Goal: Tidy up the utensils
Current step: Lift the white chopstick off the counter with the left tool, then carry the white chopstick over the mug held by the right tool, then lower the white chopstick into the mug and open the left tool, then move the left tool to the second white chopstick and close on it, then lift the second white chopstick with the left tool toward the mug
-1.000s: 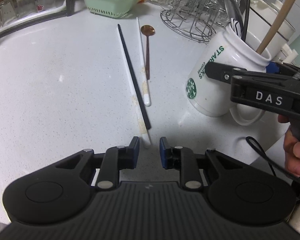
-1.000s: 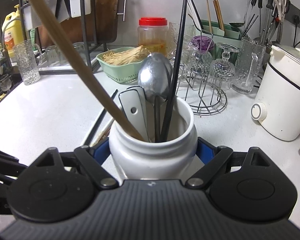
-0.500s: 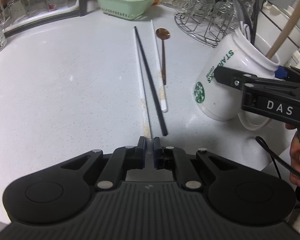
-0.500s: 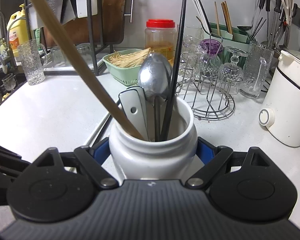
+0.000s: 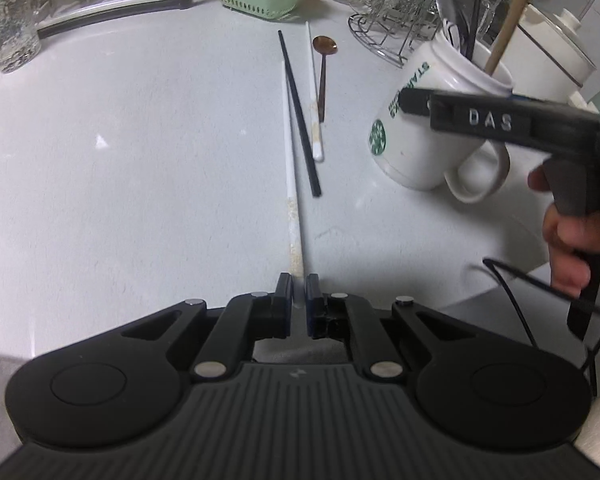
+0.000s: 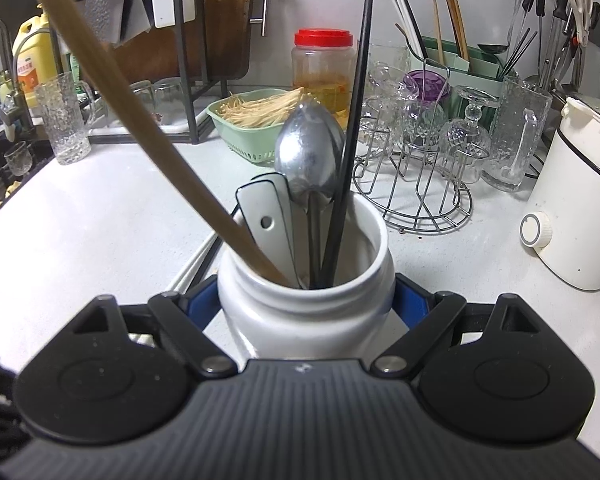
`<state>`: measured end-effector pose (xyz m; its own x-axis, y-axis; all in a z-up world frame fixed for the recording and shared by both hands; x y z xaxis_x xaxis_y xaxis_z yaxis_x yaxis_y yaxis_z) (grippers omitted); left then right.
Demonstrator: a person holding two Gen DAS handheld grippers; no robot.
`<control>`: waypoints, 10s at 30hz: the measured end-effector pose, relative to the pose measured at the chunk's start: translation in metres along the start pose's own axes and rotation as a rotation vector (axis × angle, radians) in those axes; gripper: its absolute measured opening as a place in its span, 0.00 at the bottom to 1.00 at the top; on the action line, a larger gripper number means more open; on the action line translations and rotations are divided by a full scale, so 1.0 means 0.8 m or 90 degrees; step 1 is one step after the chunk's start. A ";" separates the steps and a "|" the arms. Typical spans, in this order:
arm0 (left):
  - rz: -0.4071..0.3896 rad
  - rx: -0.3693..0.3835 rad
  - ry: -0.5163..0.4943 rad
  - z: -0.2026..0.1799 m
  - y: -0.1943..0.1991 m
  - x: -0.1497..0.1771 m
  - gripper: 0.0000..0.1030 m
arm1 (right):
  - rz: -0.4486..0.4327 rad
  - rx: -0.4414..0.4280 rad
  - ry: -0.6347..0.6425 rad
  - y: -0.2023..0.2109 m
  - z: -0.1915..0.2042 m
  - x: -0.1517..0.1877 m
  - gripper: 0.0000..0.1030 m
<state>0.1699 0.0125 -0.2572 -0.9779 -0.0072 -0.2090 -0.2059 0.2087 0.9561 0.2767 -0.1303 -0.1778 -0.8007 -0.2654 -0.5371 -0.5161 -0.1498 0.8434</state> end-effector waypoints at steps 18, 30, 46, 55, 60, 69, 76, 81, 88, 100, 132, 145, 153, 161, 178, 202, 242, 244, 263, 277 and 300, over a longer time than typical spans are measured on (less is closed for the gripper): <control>0.019 0.016 0.054 -0.003 0.000 0.055 0.09 | -0.015 -0.025 0.035 -0.004 0.006 -0.005 0.88; 0.025 0.015 0.072 -0.004 -0.015 0.060 0.33 | -0.013 -0.034 0.048 -0.006 0.007 -0.007 0.88; -0.015 -0.038 0.047 -0.003 0.019 0.052 0.08 | -0.017 -0.034 0.050 -0.005 0.008 -0.006 0.88; -0.073 -0.048 0.033 0.002 0.097 0.016 0.08 | -0.020 -0.031 0.038 -0.005 0.009 -0.007 0.88; -0.116 -0.053 0.026 0.001 0.136 -0.016 0.08 | -0.016 -0.029 0.034 -0.006 0.010 -0.007 0.88; -0.149 -0.059 -0.009 -0.010 0.184 -0.064 0.08 | -0.011 -0.025 0.031 -0.007 0.011 -0.008 0.88; -0.144 -0.064 -0.051 -0.016 0.199 -0.085 0.08 | -0.003 -0.024 0.027 -0.008 0.010 -0.010 0.88; -0.146 -0.062 -0.076 -0.020 0.212 -0.101 0.08 | 0.000 -0.025 0.026 -0.008 0.009 -0.010 0.88; -0.160 -0.059 -0.110 -0.025 0.235 -0.135 0.08 | -0.003 -0.020 0.023 -0.008 0.010 -0.010 0.88; -0.142 -0.055 -0.152 -0.043 0.240 -0.174 0.07 | -0.010 -0.017 0.015 -0.008 0.011 -0.009 0.88; -0.174 -0.025 -0.258 -0.144 0.402 -0.242 0.08 | -0.008 -0.024 0.028 -0.008 0.012 -0.010 0.88; -0.106 0.046 -0.262 -0.188 0.364 -0.263 0.08 | -0.013 -0.025 0.028 -0.008 0.013 -0.009 0.88; 0.025 0.041 -0.232 -0.190 0.279 -0.283 0.08 | -0.014 -0.024 0.026 -0.007 0.013 -0.009 0.88; 0.125 0.015 -0.260 -0.203 0.228 -0.285 0.08 | -0.016 -0.020 0.020 -0.007 0.014 -0.008 0.88; 0.099 0.015 -0.249 -0.184 0.225 -0.288 0.40 | -0.018 -0.016 0.014 -0.010 0.012 -0.008 0.88; -0.154 -0.030 -0.096 -0.060 0.249 -0.231 0.63 | -0.014 -0.021 0.016 -0.013 -0.003 -0.014 0.88; -0.069 0.056 -0.063 -0.034 -0.031 -0.138 0.23 | 0.009 -0.018 0.008 -0.008 -0.014 -0.009 0.88; -0.059 0.047 -0.073 -0.036 -0.037 -0.138 0.21 | 0.011 -0.013 0.011 -0.008 -0.014 -0.010 0.88; -0.045 -0.007 -0.074 -0.026 -0.063 -0.153 0.17 | 0.032 -0.034 -0.021 -0.013 -0.021 -0.012 0.88; -0.022 0.003 -0.027 -0.028 -0.043 -0.119 0.08 | 0.024 -0.026 -0.008 -0.013 -0.018 -0.011 0.88; -0.006 0.046 0.105 -0.064 -0.010 0.052 0.07 | -0.011 -0.085 0.055 -0.005 -0.020 -0.011 0.95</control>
<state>0.1291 -0.0397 -0.2634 -0.9699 -0.1685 -0.1757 -0.2177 0.2776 0.9357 0.2908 -0.1427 -0.1761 -0.7597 -0.3416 -0.5533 -0.4805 -0.2784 0.8316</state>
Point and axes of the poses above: each gripper's, at about its wrist camera, not at the fingertips, and y roughly against the way its jaws point, z to its left, x to its underside, the point moved 8 cm from there along -y, roughly the way its jaws point, and after that the axes turned 15 degrees about z, right-handed, at the moved point
